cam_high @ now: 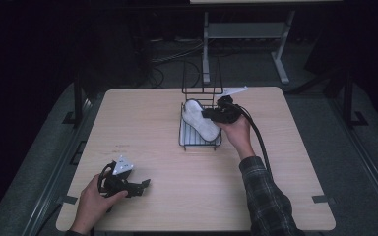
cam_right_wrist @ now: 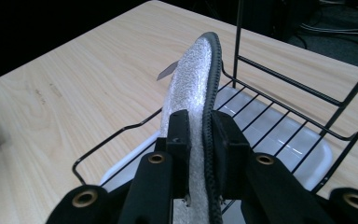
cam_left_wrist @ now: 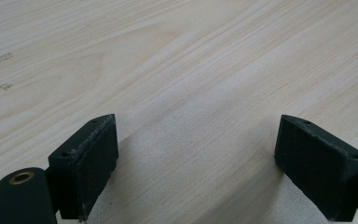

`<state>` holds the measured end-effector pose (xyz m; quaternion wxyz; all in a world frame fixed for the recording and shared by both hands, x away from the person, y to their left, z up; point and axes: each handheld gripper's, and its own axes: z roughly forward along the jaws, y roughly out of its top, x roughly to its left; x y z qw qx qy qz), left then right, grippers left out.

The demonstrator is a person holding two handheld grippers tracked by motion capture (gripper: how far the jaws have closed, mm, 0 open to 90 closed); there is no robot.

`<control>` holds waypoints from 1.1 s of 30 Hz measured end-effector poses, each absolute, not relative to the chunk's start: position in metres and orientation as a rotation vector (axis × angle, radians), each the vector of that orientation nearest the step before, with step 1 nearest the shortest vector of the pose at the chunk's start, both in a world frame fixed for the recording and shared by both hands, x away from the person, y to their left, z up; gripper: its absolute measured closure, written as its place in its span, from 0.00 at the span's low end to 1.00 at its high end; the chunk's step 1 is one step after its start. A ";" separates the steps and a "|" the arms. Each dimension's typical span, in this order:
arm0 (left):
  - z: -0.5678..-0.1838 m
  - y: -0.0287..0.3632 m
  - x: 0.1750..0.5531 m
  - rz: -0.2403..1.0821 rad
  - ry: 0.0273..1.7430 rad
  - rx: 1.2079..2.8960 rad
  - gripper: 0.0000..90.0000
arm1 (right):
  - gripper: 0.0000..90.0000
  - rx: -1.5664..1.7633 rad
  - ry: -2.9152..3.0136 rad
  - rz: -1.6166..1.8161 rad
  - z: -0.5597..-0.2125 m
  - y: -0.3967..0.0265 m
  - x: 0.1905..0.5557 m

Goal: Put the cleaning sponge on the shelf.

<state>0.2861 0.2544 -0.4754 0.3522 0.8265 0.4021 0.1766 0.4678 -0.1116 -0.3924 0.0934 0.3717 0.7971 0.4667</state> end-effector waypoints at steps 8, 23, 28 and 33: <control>-0.475 0.254 0.286 0.456 1.042 2.138 0.14 | 0.84 1.106 2.350 1.363 -0.396 -0.112 0.471; -0.475 0.254 0.286 0.457 1.041 2.139 0.14 | 0.72 1.131 2.331 1.293 -0.405 -0.114 0.473; -0.475 0.254 0.286 0.457 1.042 2.139 0.14 | 0.67 1.142 2.327 1.265 -0.406 -0.115 0.473; -0.475 0.254 0.286 0.457 1.041 2.140 0.14 | 0.60 1.146 2.305 1.249 -0.404 -0.119 0.472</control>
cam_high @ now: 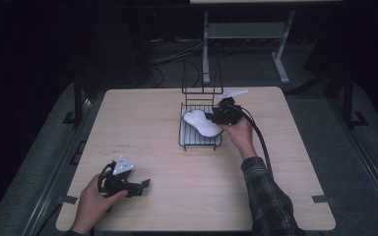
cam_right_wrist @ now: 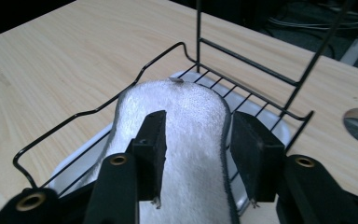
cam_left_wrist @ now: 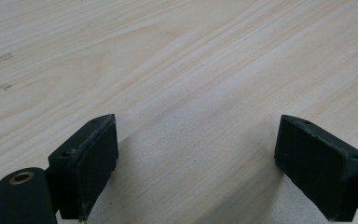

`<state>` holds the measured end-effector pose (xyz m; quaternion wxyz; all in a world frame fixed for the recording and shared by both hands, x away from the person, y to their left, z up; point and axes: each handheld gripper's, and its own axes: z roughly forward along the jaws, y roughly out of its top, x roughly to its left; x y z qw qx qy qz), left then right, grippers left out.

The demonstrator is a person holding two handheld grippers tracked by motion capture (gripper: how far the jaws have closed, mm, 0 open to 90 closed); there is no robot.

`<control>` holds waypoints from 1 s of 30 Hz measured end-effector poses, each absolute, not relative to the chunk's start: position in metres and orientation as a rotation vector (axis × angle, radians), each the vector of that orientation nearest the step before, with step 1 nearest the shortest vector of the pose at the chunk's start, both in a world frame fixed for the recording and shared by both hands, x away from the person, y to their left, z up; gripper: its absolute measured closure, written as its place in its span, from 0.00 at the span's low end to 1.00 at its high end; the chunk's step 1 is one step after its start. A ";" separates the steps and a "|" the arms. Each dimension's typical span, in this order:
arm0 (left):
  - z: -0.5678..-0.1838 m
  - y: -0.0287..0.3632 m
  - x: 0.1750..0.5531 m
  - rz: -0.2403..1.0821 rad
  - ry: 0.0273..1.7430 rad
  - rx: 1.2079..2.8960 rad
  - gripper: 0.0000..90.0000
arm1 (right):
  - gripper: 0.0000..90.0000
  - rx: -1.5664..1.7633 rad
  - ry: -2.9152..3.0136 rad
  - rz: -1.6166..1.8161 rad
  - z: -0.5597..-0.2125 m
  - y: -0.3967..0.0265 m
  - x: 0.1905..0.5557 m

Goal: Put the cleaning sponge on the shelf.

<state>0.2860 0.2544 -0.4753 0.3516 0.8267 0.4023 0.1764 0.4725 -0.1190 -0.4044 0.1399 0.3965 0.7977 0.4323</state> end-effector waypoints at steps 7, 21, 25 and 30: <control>-0.475 0.254 0.286 0.457 1.042 2.139 0.14 | 0.80 1.150 2.287 1.268 -0.403 -0.135 0.467; -0.475 0.254 0.286 0.456 1.042 2.138 0.14 | 1.00 1.168 2.361 1.214 -0.422 -0.155 0.459; -0.475 0.254 0.286 0.456 1.042 2.138 0.14 | 1.00 1.140 2.382 1.233 -0.424 -0.154 0.455; -0.475 0.254 0.286 0.456 1.042 2.138 0.14 | 1.00 1.094 2.444 1.206 -0.425 -0.146 0.449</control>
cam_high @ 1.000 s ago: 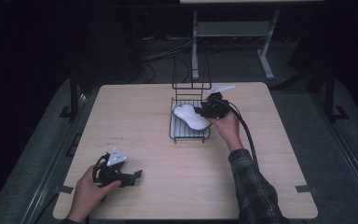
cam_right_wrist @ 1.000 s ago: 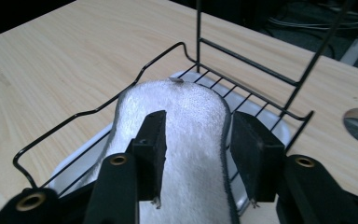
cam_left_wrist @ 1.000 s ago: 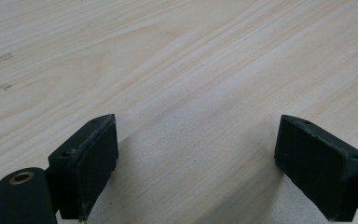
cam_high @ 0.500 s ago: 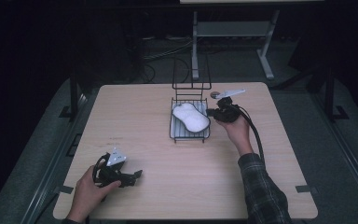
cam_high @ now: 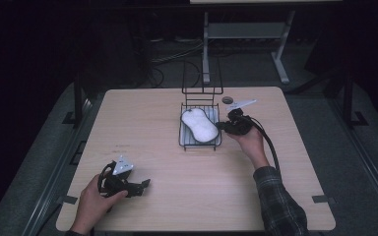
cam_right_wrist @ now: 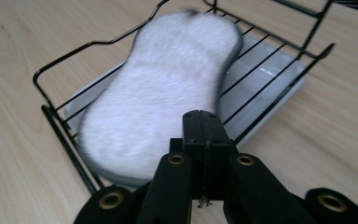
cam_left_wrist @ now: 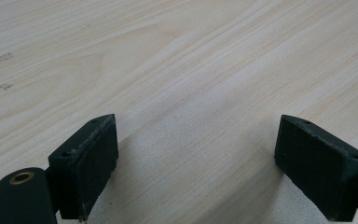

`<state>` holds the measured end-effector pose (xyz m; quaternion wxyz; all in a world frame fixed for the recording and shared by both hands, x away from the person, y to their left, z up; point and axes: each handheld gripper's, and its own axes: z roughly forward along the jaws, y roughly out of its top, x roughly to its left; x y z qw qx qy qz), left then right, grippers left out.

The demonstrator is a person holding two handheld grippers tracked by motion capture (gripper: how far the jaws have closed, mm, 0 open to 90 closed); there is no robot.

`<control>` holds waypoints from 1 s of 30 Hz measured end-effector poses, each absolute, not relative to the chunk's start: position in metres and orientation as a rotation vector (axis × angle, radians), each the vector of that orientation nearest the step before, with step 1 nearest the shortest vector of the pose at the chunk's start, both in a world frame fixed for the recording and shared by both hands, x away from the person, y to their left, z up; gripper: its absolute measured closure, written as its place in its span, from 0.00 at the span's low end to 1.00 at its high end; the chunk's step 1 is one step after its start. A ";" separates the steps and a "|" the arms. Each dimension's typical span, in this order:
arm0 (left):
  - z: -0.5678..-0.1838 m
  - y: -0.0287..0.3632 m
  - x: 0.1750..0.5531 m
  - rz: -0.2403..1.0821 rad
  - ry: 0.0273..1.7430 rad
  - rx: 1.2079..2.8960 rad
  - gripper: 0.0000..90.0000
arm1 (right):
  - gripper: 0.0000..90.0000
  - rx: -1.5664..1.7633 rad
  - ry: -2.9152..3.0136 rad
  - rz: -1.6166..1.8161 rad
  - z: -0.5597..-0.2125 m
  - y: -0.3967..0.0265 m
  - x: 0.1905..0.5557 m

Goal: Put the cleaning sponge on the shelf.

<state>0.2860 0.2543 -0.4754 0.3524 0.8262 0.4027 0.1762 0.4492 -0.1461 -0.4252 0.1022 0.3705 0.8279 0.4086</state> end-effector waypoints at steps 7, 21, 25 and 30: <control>-0.475 0.254 0.286 0.456 1.042 2.138 0.14 | 1.00 1.007 2.514 1.193 -0.429 -0.129 0.438; -0.475 0.254 0.286 0.456 1.042 2.138 0.14 | 1.00 1.004 2.480 1.228 -0.418 -0.144 0.421; -0.475 0.254 0.286 0.456 1.042 2.138 0.14 | 0.98 1.023 2.455 1.226 -0.415 -0.157 0.415; -0.475 0.254 0.286 0.455 1.041 2.138 0.14 | 0.74 1.072 2.415 1.226 -0.413 -0.177 0.404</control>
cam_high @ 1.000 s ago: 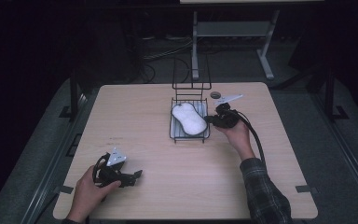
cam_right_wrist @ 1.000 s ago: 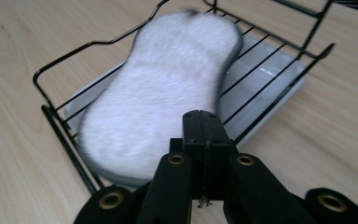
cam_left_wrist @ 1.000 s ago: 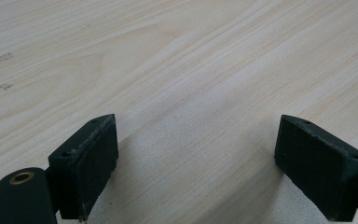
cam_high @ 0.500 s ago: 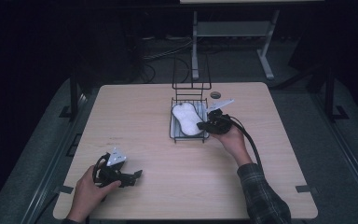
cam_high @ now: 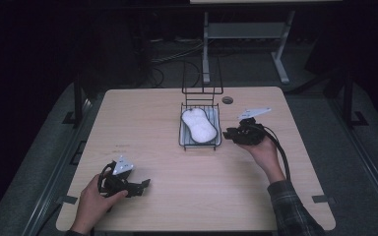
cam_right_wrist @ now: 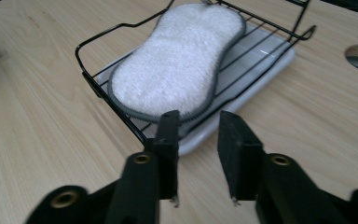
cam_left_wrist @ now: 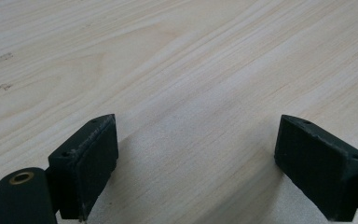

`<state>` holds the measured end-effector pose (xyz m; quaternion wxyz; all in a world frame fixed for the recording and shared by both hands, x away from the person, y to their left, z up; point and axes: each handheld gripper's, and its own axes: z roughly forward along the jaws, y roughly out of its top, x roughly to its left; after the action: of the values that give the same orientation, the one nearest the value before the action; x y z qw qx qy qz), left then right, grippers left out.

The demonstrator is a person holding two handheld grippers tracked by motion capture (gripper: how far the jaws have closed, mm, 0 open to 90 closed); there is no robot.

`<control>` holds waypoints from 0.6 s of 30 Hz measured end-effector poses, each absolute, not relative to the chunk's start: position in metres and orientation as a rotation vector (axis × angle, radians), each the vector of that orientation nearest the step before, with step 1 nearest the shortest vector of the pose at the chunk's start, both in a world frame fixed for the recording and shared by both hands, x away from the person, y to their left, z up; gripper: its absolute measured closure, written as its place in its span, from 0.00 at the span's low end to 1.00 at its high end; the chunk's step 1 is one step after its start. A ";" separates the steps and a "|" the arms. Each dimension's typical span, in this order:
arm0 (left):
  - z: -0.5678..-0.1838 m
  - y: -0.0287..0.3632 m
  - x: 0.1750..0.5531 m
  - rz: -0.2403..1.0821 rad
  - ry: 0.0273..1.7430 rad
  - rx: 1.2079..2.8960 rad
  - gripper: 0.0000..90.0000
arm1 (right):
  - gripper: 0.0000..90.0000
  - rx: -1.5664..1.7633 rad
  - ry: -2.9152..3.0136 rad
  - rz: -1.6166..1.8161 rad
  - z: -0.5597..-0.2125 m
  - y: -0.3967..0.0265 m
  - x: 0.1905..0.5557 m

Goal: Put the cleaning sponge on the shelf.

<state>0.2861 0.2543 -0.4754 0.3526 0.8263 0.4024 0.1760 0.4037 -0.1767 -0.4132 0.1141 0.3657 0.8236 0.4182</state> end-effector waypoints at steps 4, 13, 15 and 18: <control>-0.475 0.254 0.286 0.456 1.042 2.138 0.14 | 0.61 1.091 2.395 1.217 -0.412 -0.188 0.395; -0.475 0.254 0.286 0.456 1.042 2.138 0.14 | 0.38 1.148 2.373 1.157 -0.417 -0.209 0.377; -0.475 0.254 0.286 0.456 1.042 2.138 0.14 | 0.36 1.164 2.367 1.150 -0.418 -0.213 0.373; -0.475 0.254 0.286 0.456 1.042 2.137 0.14 | 0.33 1.168 2.360 1.157 -0.419 -0.219 0.366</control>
<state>0.2860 0.2543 -0.4754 0.3525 0.8261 0.4028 0.1762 0.3655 -0.2194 -0.4191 0.1323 0.4025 0.8134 0.3986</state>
